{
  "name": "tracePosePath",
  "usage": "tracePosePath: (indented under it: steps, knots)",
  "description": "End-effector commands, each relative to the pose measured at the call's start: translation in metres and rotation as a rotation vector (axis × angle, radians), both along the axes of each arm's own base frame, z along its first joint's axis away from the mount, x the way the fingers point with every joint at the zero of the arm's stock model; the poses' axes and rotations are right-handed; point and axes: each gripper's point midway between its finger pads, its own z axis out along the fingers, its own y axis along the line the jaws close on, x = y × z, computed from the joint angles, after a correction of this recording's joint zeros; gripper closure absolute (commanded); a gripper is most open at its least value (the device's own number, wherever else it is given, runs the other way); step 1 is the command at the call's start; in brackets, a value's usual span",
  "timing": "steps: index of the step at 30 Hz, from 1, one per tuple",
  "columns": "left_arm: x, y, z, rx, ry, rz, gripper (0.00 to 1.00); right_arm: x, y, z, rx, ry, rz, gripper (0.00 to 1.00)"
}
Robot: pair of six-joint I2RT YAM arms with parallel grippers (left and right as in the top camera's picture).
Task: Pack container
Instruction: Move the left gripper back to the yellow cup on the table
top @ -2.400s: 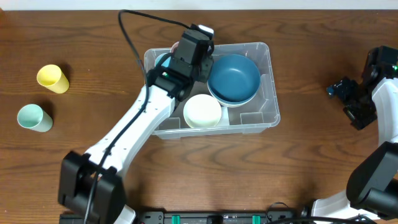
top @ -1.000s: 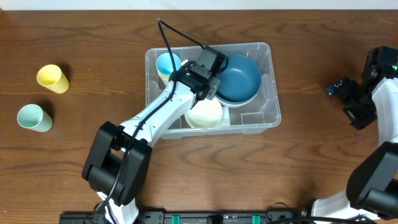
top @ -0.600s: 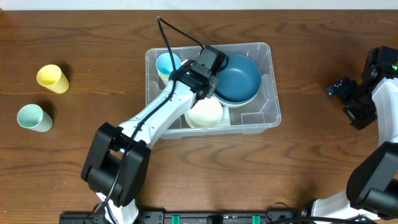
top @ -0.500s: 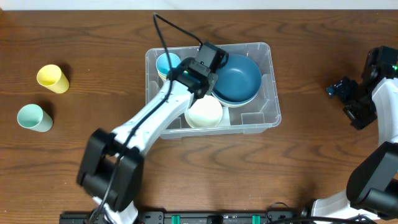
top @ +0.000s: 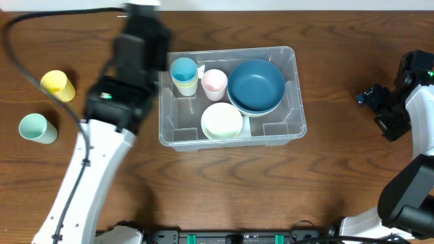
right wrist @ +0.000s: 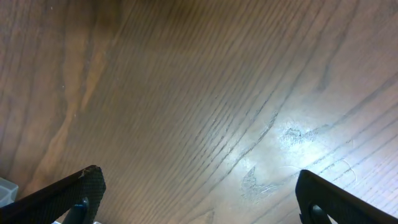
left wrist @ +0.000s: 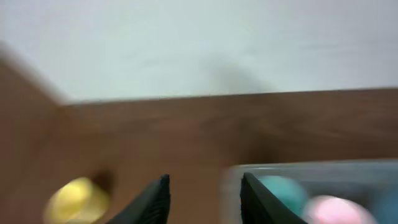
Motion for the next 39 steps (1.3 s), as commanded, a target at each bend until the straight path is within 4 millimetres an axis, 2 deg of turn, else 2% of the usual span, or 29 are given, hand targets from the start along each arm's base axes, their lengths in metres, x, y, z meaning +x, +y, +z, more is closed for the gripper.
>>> tracePosePath:
  steps: [1, 4, 8, 10, 13, 18, 23, 28, 35, 39]
  knots:
    - [-0.002, 0.074, -0.012, -0.034, 0.021, 0.251, 0.61, 0.001, -0.002, 0.002, -0.004, -0.005, -0.017, 0.01]
    - [-0.008, 0.124, -0.033, -0.073, 0.073, 0.402, 0.60, 0.001, -0.002, 0.002, -0.004, -0.005, -0.017, 0.01]
    - [-0.007, 0.170, -0.068, -0.103, 0.163, 0.496, 0.52, 0.000, -0.002, 0.001, -0.004, -0.005, -0.017, 0.01]
    - [0.000, 0.183, -0.085, -0.128, 0.188, 0.513, 0.43, 0.001, -0.002, 0.002, -0.004, -0.005, -0.017, 0.01]
    - [0.013, 0.205, -0.111, -0.137, 0.209, 0.552, 0.37, 0.001, -0.002, 0.002, -0.004, -0.005, -0.017, 0.01]
    - [0.030, 0.239, -0.150, -0.143, 0.226, 0.613, 0.37, 0.001, -0.002, 0.002, -0.004, -0.005, -0.017, 0.01]
    - [0.040, 0.271, -0.177, -0.150, 0.214, 0.668, 0.37, 0.001, -0.002, 0.002, -0.004, -0.005, -0.017, 0.01]
    - [0.048, 0.282, -0.206, -0.198, 0.236, 0.648, 0.43, 0.001, -0.002, 0.002, -0.004, -0.005, -0.017, 0.01]
    - [0.052, 0.275, -0.251, -0.231, 0.325, 0.621, 0.46, 0.001, -0.002, 0.002, -0.004, -0.005, -0.017, 0.01]
    - [0.049, 0.272, -0.264, -0.233, 0.360, 0.621, 0.47, 0.001, -0.002, 0.002, -0.004, -0.005, -0.017, 0.01]
